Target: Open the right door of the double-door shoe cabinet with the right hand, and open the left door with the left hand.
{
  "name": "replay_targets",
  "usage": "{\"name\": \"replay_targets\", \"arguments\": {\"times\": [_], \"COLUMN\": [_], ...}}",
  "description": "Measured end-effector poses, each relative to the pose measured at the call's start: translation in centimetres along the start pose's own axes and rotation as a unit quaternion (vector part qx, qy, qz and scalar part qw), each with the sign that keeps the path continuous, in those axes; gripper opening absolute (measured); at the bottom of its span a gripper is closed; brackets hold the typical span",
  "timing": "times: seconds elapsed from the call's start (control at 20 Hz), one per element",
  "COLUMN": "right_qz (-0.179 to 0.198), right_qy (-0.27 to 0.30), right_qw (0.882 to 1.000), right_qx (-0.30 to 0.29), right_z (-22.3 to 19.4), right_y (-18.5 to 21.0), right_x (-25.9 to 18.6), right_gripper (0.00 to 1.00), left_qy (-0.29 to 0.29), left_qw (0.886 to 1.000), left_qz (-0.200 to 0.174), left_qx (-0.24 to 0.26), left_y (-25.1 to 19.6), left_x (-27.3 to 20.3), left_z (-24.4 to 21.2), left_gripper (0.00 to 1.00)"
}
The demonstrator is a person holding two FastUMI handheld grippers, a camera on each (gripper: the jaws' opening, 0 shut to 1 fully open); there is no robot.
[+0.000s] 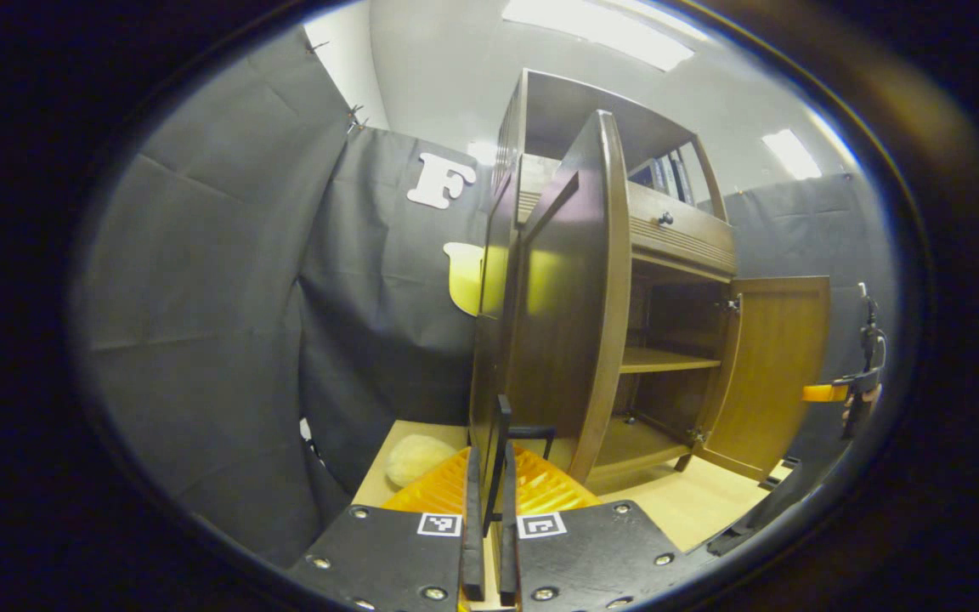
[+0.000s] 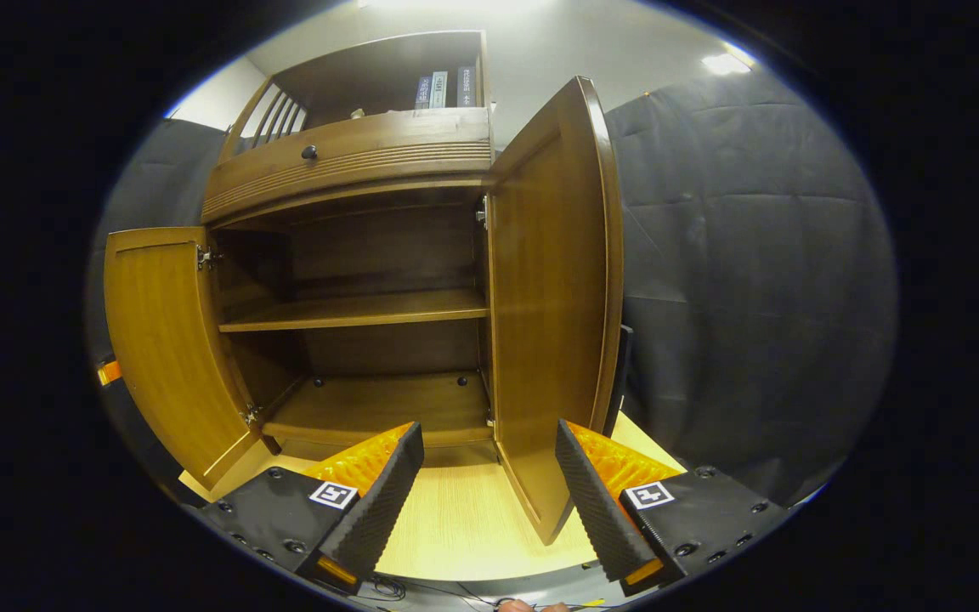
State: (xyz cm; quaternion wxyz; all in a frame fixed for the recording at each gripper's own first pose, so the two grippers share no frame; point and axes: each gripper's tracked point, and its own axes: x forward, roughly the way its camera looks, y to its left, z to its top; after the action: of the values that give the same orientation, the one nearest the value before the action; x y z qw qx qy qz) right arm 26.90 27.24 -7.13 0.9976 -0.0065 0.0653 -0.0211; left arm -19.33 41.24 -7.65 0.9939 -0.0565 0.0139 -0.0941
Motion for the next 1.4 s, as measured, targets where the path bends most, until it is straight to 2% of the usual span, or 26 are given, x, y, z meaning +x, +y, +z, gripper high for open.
{"name": "replay_targets", "arguments": {"times": [0.25,0.45,0.55,0.65,0.75,0.95,1.0,1.2,1.4], "right_qz": [0.035,0.059,0.067,0.081,0.071,0.056,0.051,0.04,0.034], "right_qy": [0.01,0.011,0.017,0.039,0.04,0.022,0.018,0.0,-0.008], "right_qw": [0.999,0.998,0.997,0.996,0.996,0.998,0.999,0.999,0.999], "right_qx": [-0.031,-0.017,-0.019,-0.02,-0.026,-0.006,-0.003,0.021,0.007], "right_z": [0.0,0.3,0.6,0.3,1.1,3.3,3.7,5.1,5.1], "right_y": [1.8,2.2,2.1,1.8,0.0,-1.4,-1.8,-2.3,-2.7], "right_x": [1.2,0.3,0.0,-1.4,-2.8,-3.5,-3.5,-3.7,-4.0], "right_gripper": [0.99,0.97,0.99,0.97,0.96,0.98,0.95,0.94,0.94], "left_qy": [-0.021,-0.062,-0.074,-0.079,-0.085,-0.069,-0.065,-0.046,-0.037], "left_qw": [0.998,0.989,0.986,0.984,0.981,0.98,0.98,0.984,0.989], "left_qz": [0.06,0.131,0.148,0.156,0.174,0.187,0.186,0.173,0.144], "left_qx": [0.025,0.016,0.022,0.024,0.029,0.013,0.017,0.023,0.021], "left_y": [1.1,1.1,0.1,-1.9,-2.8,-5.4,-6.2,-9.5,-12.5], "left_x": [-4.4,-8.7,-10.5,-11.4,-11.8,-12.2,-12.0,-9.4,-7.2], "left_z": [3.5,8.4,10.8,12.4,13.4,12.1,11.8,10.3,9.0], "left_gripper": [0.08,0.08,0.1,0.2,0.29,0.98,0.98,0.98,0.98]}}
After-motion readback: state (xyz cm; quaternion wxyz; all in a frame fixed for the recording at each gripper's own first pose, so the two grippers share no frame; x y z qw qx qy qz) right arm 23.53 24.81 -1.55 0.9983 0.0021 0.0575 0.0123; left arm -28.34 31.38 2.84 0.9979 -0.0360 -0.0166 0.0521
